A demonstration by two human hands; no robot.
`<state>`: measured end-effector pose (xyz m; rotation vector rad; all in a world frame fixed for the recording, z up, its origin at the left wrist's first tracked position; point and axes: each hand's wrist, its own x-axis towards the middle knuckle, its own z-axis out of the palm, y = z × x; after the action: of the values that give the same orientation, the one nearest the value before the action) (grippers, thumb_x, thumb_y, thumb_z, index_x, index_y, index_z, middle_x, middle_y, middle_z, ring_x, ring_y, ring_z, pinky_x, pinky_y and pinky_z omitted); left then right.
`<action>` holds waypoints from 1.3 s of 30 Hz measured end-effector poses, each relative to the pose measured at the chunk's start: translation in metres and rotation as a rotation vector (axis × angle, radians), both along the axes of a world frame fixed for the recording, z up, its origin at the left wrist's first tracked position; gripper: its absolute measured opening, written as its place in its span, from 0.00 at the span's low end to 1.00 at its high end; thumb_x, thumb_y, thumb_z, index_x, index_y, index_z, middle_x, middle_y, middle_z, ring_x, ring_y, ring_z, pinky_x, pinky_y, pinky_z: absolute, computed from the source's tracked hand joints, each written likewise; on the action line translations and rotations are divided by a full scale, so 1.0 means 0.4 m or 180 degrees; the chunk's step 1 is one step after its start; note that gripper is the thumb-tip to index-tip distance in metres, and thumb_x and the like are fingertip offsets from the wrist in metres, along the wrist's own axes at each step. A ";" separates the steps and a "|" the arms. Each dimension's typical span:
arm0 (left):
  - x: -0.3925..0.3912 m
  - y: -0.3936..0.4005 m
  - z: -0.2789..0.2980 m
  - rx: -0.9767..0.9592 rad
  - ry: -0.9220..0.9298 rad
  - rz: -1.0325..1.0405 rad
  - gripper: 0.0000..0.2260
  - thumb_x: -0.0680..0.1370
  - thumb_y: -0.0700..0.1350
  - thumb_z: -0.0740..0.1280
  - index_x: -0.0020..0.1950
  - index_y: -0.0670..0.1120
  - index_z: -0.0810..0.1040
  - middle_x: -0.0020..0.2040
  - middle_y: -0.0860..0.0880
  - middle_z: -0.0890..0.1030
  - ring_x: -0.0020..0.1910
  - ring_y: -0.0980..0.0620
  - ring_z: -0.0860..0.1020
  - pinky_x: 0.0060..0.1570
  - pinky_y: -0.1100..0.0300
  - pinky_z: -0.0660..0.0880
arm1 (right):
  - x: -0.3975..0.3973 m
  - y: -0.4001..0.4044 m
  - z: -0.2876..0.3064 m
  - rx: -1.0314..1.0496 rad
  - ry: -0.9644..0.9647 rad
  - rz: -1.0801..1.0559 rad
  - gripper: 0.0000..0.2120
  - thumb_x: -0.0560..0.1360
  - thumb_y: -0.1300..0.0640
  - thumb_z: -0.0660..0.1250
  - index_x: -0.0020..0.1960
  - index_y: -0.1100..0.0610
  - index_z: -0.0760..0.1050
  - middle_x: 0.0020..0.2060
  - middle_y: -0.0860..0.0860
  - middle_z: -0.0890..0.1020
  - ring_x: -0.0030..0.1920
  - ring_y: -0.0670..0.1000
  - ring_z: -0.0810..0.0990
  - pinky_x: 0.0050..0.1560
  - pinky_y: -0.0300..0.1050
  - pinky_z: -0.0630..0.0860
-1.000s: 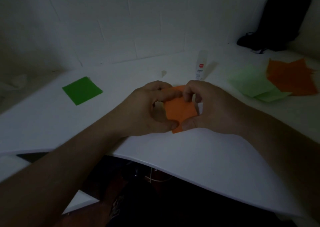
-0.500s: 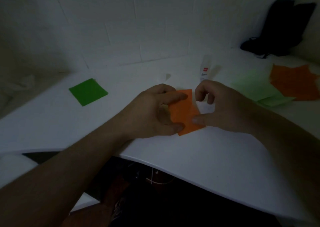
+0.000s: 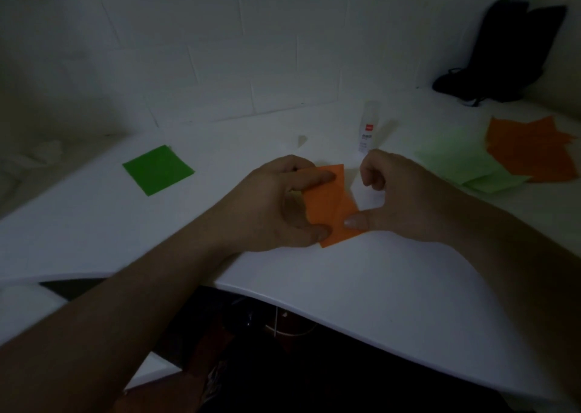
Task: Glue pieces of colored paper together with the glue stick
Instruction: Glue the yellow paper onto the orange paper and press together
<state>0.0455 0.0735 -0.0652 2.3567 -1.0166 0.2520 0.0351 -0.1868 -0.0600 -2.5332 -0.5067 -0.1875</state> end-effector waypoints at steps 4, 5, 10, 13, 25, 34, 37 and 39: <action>-0.003 0.000 0.004 -0.0010 0.0045 0.0026 0.37 0.67 0.59 0.79 0.73 0.50 0.76 0.64 0.53 0.76 0.62 0.59 0.74 0.60 0.73 0.68 | 0.001 -0.015 0.008 -0.0048 0.0045 -0.0039 0.28 0.59 0.39 0.82 0.46 0.44 0.67 0.45 0.46 0.75 0.44 0.47 0.74 0.39 0.44 0.68; -0.003 0.001 0.004 -0.0014 0.0063 0.0028 0.37 0.67 0.58 0.80 0.73 0.50 0.76 0.64 0.53 0.76 0.61 0.59 0.74 0.60 0.74 0.68 | 0.002 -0.017 0.011 -0.0041 0.0055 -0.0054 0.28 0.59 0.39 0.82 0.46 0.44 0.66 0.45 0.45 0.74 0.44 0.47 0.74 0.39 0.44 0.68; -0.003 0.000 0.004 -0.0009 0.0081 0.0033 0.36 0.67 0.55 0.82 0.73 0.49 0.76 0.64 0.52 0.76 0.61 0.60 0.73 0.59 0.77 0.66 | -0.001 -0.020 0.021 0.0061 0.0096 -0.0177 0.23 0.64 0.48 0.82 0.45 0.44 0.67 0.42 0.45 0.75 0.39 0.42 0.73 0.38 0.43 0.70; -0.003 -0.001 0.005 0.0021 0.0069 0.0036 0.36 0.68 0.54 0.82 0.73 0.49 0.76 0.63 0.52 0.75 0.60 0.61 0.72 0.58 0.78 0.64 | -0.004 -0.002 0.020 0.0495 0.0101 -0.0204 0.19 0.68 0.54 0.80 0.44 0.47 0.69 0.39 0.46 0.74 0.34 0.40 0.70 0.38 0.42 0.70; -0.015 -0.010 0.002 0.0206 -0.0252 0.0218 0.38 0.67 0.66 0.73 0.74 0.49 0.76 0.60 0.51 0.78 0.57 0.58 0.73 0.59 0.79 0.60 | -0.016 0.043 -0.002 -0.0043 -0.0027 -0.0257 0.29 0.56 0.25 0.70 0.42 0.45 0.65 0.40 0.45 0.74 0.40 0.48 0.71 0.39 0.49 0.69; -0.019 -0.009 0.011 0.0204 -0.0103 0.0294 0.39 0.66 0.64 0.76 0.74 0.52 0.75 0.62 0.52 0.77 0.55 0.64 0.67 0.58 0.81 0.57 | -0.015 0.010 0.014 0.0073 -0.0081 -0.0494 0.23 0.65 0.44 0.81 0.44 0.49 0.69 0.37 0.49 0.74 0.35 0.49 0.71 0.33 0.45 0.66; -0.018 -0.009 0.010 0.0257 -0.0071 0.0325 0.39 0.66 0.64 0.75 0.75 0.52 0.75 0.62 0.52 0.77 0.56 0.60 0.70 0.58 0.80 0.57 | -0.014 0.016 0.018 0.0164 -0.0249 -0.0456 0.18 0.70 0.52 0.80 0.43 0.50 0.69 0.35 0.48 0.72 0.33 0.47 0.68 0.33 0.39 0.65; -0.016 -0.009 0.006 0.0328 -0.0104 0.0323 0.39 0.67 0.64 0.75 0.75 0.52 0.74 0.63 0.52 0.77 0.57 0.55 0.73 0.58 0.76 0.59 | -0.017 0.031 0.017 0.0423 -0.0200 -0.0398 0.18 0.70 0.50 0.80 0.43 0.51 0.70 0.34 0.47 0.71 0.31 0.46 0.67 0.32 0.36 0.65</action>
<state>0.0390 0.0697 -0.0626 2.5087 -0.9471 0.2834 0.0284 -0.1745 -0.0533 -2.4358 -0.3476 -0.3367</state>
